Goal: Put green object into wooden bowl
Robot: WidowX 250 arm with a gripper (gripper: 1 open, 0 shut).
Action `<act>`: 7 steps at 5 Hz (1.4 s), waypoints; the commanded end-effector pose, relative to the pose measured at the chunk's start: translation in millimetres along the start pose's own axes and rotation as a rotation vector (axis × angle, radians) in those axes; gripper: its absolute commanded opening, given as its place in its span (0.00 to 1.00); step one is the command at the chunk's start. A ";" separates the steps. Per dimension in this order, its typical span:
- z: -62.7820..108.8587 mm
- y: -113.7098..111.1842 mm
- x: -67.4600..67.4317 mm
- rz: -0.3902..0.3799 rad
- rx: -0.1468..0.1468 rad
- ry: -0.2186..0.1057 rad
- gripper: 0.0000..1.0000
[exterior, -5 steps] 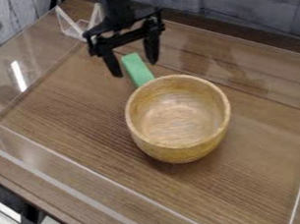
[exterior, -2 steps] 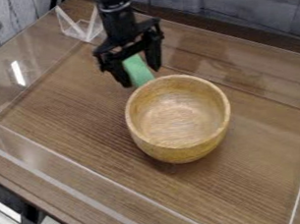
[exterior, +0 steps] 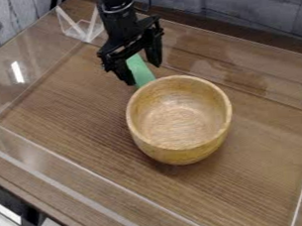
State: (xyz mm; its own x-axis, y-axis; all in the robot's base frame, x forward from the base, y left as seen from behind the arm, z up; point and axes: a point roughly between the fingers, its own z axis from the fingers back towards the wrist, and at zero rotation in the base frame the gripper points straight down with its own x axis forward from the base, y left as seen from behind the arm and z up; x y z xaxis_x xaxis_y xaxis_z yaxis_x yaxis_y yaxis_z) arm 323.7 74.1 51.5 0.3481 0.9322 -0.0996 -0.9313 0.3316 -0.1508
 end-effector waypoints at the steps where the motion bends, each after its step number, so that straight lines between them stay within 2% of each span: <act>1: 13.0 -6.1 13.2 0.031 -0.068 -0.072 1.00; 2: 8.0 -3.4 17.3 0.074 -0.086 -0.092 1.00; 4: 17.9 -10.3 28.7 0.024 -0.113 -0.104 1.00; 6: 11.8 -11.5 36.5 -0.025 -0.128 -0.103 1.00; 7: 12.7 -17.9 26.4 0.037 -0.140 -0.121 1.00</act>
State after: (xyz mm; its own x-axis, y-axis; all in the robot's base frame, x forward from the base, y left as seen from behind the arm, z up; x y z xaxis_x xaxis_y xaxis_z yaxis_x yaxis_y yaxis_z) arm 342.1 90.2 43.0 0.2969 0.9544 -0.0312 -0.9301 0.2816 -0.2358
